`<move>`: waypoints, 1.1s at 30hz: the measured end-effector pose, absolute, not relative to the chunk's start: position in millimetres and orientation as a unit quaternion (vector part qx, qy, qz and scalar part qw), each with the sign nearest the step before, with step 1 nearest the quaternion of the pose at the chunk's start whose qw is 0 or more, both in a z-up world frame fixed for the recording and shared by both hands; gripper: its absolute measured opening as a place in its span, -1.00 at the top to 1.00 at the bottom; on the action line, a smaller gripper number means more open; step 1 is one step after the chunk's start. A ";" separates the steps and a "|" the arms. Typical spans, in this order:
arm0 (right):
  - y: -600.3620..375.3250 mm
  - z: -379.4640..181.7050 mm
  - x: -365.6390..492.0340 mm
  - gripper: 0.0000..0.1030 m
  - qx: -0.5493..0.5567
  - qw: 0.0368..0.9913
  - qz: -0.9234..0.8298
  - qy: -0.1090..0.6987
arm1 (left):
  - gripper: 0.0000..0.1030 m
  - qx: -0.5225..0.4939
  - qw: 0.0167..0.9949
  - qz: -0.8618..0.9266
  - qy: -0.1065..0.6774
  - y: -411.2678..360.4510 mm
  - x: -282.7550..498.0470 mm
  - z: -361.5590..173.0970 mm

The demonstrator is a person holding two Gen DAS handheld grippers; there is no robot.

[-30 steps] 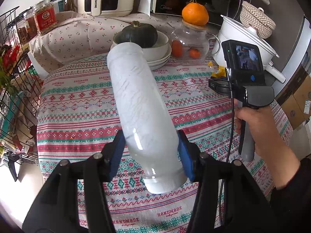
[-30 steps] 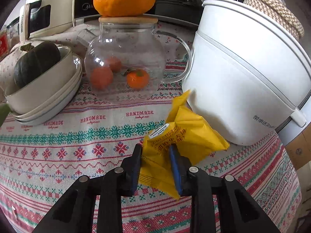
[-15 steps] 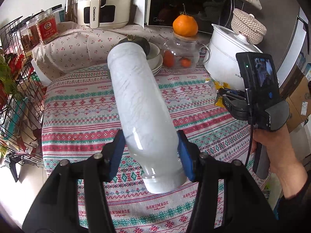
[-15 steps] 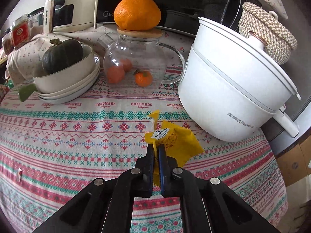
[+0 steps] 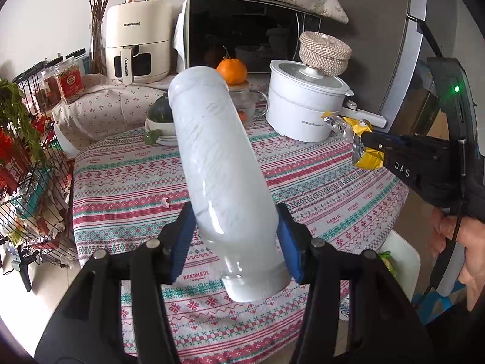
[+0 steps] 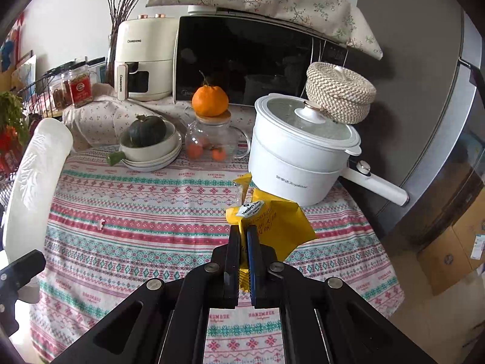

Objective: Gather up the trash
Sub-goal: 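Carry the packet with the right tool into the bin while the left tool drops the bottle there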

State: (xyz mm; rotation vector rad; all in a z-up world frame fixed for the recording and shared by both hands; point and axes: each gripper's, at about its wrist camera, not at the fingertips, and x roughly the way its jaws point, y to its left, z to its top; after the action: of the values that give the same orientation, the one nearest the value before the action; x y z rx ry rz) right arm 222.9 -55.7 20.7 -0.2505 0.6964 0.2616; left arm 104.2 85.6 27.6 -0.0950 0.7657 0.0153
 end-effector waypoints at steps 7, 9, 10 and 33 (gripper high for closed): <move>-103.7 52.5 160.8 0.91 -0.109 0.933 0.143 0.311 | -0.06 -0.033 0.934 -0.035 0.355 39.6 59.4 39.7; -118.5 58.2 145.5 0.91 -0.101 0.935 0.148 0.306 | -0.06 -0.028 0.935 -0.050 0.350 24.9 48.2 42.7; -125.5 60.1 138.0 0.91 -0.099 0.936 0.149 0.303 | -0.06 -0.026 0.935 -0.058 0.349 17.3 43.3 43.7; -288.7 40.7 59.5 0.90 -0.051 0.932 0.102 0.345 | -0.06 0.022 0.859 -0.238 0.452 -151.8 20.3 3.0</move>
State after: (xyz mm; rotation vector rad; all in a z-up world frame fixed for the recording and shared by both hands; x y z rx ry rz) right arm 59.5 -288.7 40.7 -0.1035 0.7051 0.2079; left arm 20.3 -151.8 3.0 0.0472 0.9481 -0.5006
